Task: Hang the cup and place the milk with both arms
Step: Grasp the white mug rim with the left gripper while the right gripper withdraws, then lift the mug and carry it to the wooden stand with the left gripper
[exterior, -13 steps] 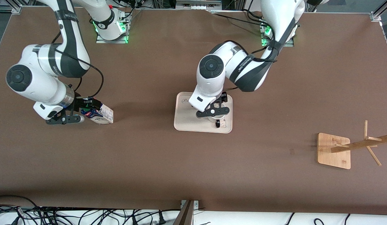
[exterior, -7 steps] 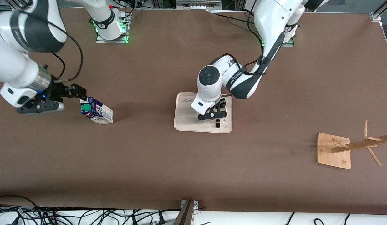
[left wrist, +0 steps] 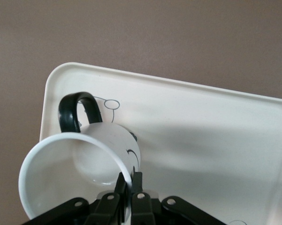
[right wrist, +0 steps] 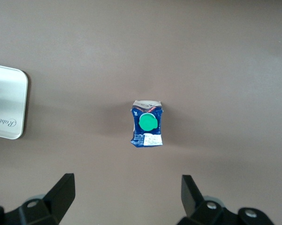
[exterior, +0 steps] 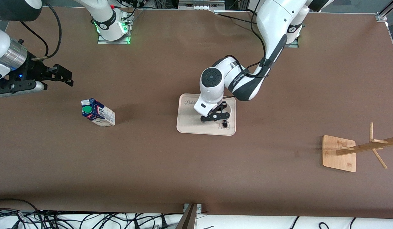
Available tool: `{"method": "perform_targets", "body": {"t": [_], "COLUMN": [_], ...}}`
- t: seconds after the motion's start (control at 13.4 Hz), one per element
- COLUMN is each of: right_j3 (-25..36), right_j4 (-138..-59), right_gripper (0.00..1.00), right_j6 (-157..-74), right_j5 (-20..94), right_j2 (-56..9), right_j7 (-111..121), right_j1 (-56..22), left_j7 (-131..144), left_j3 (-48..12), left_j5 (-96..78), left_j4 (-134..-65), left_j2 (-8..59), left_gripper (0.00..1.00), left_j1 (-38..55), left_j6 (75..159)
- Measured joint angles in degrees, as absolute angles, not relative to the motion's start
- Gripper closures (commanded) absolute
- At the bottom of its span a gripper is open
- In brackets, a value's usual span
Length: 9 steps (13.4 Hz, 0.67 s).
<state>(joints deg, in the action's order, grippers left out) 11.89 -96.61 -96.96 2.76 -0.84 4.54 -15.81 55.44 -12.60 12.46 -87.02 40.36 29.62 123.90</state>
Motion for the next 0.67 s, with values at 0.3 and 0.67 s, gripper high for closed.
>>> {"method": "perform_targets", "body": {"t": [0.3,0.67], "right_j3": [5.8,5.5], "right_j4": [-96.7,-96.7], "right_gripper": [0.0,0.0], "right_j6": [-95.7,-95.7], "right_j5": [0.2,0.1], "right_j2": [0.4,0.4], "right_j7": [4.9,4.9], "right_j1": [-9.4,-9.1], "left_j7": [55.5,50.7], "left_j3": [-12.2,-11.7], "left_j5": [12.5,13.4], "left_j4": [-84.4,-82.2], "left_j2": [39.9,30.8], "left_gripper": [0.94,0.94], "left_j1": [29.0,20.2], "left_j6": [124.5,124.1]}}
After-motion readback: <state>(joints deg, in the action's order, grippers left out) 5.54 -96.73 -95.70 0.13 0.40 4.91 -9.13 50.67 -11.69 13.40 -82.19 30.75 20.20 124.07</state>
